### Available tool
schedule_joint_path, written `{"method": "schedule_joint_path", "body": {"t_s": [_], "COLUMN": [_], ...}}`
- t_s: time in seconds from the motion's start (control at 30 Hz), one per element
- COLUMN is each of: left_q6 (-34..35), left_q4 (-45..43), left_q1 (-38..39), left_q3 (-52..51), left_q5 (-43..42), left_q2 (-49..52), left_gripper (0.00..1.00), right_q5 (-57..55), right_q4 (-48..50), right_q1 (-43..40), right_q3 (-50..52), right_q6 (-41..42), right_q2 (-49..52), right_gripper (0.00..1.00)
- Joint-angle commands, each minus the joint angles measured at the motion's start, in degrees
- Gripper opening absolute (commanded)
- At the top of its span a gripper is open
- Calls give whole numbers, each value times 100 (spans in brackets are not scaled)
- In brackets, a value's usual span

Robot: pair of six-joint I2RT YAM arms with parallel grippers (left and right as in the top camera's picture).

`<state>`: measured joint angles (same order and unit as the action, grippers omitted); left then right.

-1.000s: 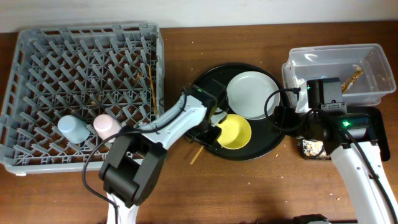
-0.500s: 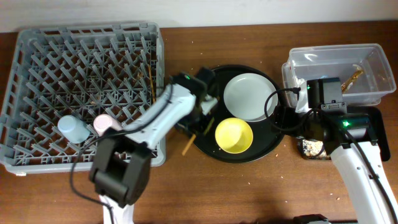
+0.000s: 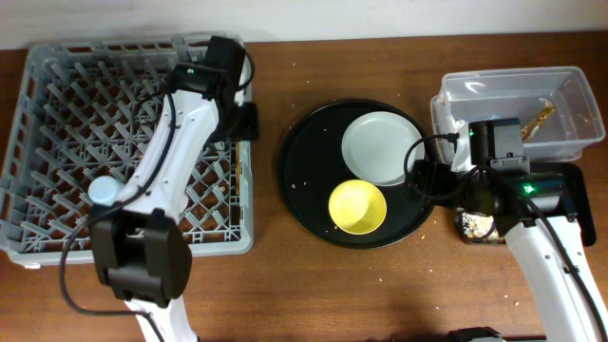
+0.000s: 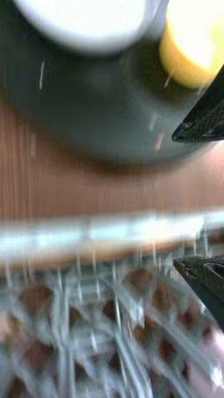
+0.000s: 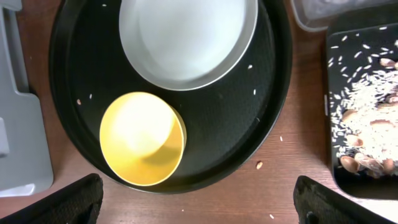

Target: Sort waste into correct bins and load items into the dishwasher rack

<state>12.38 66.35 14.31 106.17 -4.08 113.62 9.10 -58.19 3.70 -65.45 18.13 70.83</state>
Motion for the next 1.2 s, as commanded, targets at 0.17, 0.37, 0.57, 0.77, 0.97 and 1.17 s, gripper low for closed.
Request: {"method": "schedule_joint_path", "body": {"t_s": [0.17,0.37,0.57,0.77,0.97,1.17], "left_q6": [-682,-562,-562,-306,48,131], "left_q4": [-605,-1587,-1659,229,409,-1038], "left_q1": [1803,2122,2330,1569,9,-1268], "left_q3": [-973,-1744,-1692,-258,-107,-852], "left_q5": [-1191,-1023,-839,1338,6290,6426], "left_q2": [-330,407,911,20,-841,-822], "left_gripper": [57,55,0,0,0,0], "right_q5": [-463,-463,-466,-466,-470,-468], "right_q4": [-140,-256,-258,-256,-251,-251], "right_q1": [-1086,-1086,-1086,-1086,-1086,-1086], "right_q3": [-9,-9,-9,-9,-9,-9], "right_q6": [767,767,767,767,767,767], "right_q2": [2,2,2,2,2,2], "right_gripper": [99,99,99,98,98,98]}}
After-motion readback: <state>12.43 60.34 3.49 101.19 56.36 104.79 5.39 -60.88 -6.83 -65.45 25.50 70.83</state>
